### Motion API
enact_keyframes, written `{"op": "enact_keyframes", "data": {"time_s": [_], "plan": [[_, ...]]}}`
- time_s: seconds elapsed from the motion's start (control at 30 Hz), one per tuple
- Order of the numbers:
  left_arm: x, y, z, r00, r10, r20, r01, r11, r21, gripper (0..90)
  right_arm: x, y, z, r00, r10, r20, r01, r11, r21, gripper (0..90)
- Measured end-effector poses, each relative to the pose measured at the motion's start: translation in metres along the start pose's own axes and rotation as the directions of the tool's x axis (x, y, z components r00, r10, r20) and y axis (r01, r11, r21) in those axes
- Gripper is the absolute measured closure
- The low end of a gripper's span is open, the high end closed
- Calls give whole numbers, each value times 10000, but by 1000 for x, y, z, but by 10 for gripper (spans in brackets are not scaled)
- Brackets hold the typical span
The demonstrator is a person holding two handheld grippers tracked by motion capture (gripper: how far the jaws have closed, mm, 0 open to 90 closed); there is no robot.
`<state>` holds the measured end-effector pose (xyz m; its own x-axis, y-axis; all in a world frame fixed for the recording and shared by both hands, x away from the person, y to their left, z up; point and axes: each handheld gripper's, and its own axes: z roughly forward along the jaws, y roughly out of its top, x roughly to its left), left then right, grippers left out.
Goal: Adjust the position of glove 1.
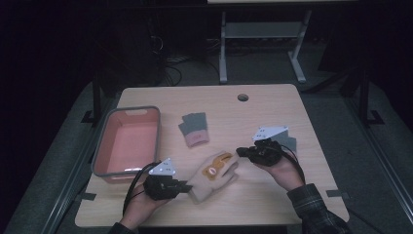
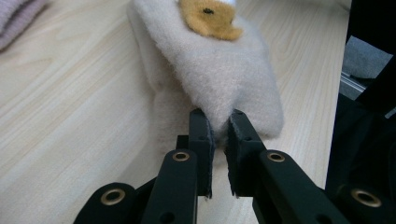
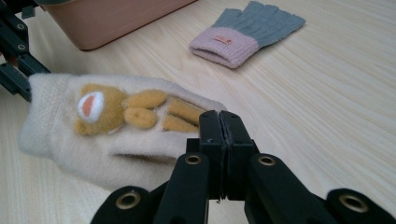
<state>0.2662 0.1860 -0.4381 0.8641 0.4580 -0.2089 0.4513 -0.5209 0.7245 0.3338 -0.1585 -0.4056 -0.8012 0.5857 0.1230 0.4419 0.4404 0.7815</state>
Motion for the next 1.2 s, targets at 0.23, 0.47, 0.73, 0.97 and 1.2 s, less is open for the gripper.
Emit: {"op": "enact_keyframes", "data": {"time_s": [0.23,0.47,0.73,0.97,1.2], "plan": [[2,-1,1,10000,39,-15,-39,9999,106,813,6,8,-11,9996,-264,-58,262,9988,-409,887],[3,0,0,9997,-54,227,53,10000,29,813,11,12,-18,9991,-425,-57,421,9970,-647,887],[1,1,2,9989,32,461,-35,10000,67,813,15,11,-25,9986,-529,10,528,9964,-666,887],[5,0,2,9997,43,252,-49,9997,236,809,14,4,-18,9995,-310,68,311,9994,-157,886],[7,-3,3,9996,-260,-71,262,9991,321,743,5,-8,13,9999,-102,74,96,9968,798,875]]}}
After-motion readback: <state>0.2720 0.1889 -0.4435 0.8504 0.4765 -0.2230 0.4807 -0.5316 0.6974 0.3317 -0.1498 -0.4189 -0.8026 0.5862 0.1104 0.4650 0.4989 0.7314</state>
